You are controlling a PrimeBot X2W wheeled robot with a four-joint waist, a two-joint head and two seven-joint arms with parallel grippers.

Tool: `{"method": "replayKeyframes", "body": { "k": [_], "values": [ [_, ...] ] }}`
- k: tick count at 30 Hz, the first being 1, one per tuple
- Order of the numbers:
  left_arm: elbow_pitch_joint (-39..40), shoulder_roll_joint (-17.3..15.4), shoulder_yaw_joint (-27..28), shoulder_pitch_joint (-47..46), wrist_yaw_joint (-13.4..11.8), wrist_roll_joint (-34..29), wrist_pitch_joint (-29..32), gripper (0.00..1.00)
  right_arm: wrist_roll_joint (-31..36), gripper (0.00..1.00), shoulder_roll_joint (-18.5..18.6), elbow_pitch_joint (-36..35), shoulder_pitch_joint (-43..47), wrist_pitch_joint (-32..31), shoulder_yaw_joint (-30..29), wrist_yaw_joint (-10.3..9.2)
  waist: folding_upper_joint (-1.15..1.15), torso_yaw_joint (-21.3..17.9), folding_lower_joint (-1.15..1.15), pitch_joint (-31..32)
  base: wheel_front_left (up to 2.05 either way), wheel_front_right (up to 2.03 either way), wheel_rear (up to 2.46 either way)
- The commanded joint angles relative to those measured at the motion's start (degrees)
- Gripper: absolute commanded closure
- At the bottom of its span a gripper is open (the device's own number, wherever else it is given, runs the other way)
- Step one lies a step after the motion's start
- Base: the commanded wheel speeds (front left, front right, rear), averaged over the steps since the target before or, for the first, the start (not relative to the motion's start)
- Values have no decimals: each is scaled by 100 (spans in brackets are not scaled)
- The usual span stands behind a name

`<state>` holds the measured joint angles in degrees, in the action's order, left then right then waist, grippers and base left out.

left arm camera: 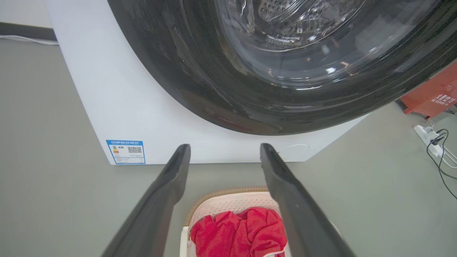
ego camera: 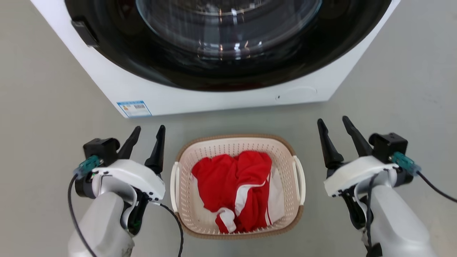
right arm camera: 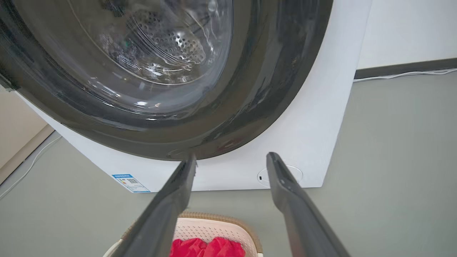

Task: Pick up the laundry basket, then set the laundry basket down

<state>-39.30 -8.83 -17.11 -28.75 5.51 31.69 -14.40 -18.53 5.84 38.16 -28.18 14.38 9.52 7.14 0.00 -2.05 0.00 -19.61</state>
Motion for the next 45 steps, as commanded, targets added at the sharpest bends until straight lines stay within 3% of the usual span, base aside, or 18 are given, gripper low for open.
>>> {"method": "replayKeyframes", "body": {
  "k": [1, 9, 23, 45],
  "values": [
    [325, -89, 330, 148, 45, -123, -60, 0, 100, 0, -82, -252, 195, 62, -10, 35, 0, 49, 0, 199, 0, 0, 0],
    [1212, 113, 912, 883, 167, -584, -60, 0, 387, 0, -169, -942, 701, 62, -345, 35, 0, 138, 0, 707, 0, 0, 0],
    [1931, 375, 1289, 1614, 193, -925, -60, 0, 599, 0, -224, -1612, 1342, 62, -645, 35, 0, 208, 0, 1310, 0, 0, 0],
    [2014, 506, 1431, 1781, 197, -1224, -60, 0, 863, 0, -277, -1836, 1494, 62, -730, 35, 0, 225, 0, 1437, 0, 0, 0]
  ]
}}
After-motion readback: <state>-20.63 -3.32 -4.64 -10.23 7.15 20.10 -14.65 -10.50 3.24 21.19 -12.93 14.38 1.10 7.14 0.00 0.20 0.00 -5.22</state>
